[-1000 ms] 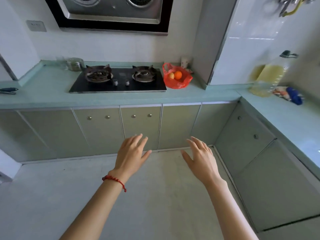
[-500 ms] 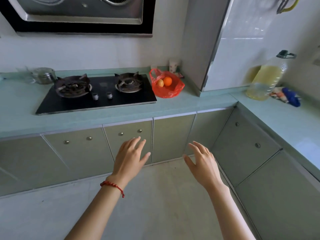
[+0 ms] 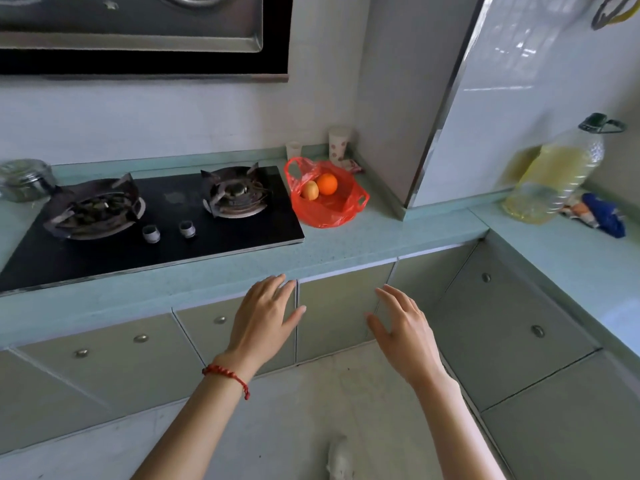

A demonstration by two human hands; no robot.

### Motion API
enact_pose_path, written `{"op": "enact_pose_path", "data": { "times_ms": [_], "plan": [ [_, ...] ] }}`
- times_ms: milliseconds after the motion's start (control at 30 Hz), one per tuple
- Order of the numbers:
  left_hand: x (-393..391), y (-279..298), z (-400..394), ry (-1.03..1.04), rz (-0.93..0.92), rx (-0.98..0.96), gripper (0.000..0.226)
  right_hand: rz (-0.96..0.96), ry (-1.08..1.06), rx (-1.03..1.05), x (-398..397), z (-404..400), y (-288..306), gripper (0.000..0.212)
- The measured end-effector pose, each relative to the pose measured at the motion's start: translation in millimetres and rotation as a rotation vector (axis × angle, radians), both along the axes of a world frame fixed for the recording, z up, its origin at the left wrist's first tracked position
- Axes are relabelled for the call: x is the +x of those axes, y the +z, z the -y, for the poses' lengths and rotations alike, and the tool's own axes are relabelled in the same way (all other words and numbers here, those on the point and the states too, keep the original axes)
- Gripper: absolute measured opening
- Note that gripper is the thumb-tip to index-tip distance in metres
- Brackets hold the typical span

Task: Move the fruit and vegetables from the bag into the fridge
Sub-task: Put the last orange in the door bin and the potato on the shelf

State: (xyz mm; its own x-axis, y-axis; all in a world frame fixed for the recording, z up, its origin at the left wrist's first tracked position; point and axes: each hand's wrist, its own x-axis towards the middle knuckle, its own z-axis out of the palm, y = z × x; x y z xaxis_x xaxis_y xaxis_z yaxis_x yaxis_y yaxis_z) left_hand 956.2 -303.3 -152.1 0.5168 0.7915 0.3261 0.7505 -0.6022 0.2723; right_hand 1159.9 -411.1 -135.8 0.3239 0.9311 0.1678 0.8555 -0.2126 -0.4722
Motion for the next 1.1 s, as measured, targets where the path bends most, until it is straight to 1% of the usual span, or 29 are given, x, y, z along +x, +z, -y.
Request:
{"op": "enact_pose_path", "data": {
  "times_ms": [167,300,400,600,700,800,1000,1100],
  "plan": [
    [46.4,-8.9,-68.7,0.018,0.008,0.003,0.056,-0.005,0.025,0.013,48.5,-76.2,-6.1,0.049],
    [84.0,-16.6,-122.7,0.058,-0.004,-0.013,0.046,-0.006,0.067,-0.024,91.6,-141.8,-9.1,0.049],
    [110.2,-15.4,-158.6,0.093,-0.014,-0.023,0.044,-0.003,0.112,-0.044,120.8,-186.7,-8.8,0.049],
    [148.8,-14.7,-220.6,0.1,-0.045,0.042,0.041,-0.011,0.172,-0.051,155.2,-259.1,-13.4,0.05],
    [163.5,-20.5,-251.1,0.093,-0.045,-0.006,0.046,-0.012,0.195,-0.057,165.9,-291.9,-18.9,0.049],
    [173.3,-32.8,-282.8,0.087,-0.034,-0.059,0.047,-0.015,0.201,-0.078,172.4,-321.3,-26.2,0.049],
    [194.9,-46.6,-352.2,0.07,0.078,-0.194,0.051,-0.041,0.186,-0.13,185.8,-385.5,-36.9,0.049],
    [206.6,-53.0,-382.0,0.07,0.129,-0.281,0.052,-0.061,0.186,-0.146,189.8,-418.6,-42.1,0.053]
  ]
}}
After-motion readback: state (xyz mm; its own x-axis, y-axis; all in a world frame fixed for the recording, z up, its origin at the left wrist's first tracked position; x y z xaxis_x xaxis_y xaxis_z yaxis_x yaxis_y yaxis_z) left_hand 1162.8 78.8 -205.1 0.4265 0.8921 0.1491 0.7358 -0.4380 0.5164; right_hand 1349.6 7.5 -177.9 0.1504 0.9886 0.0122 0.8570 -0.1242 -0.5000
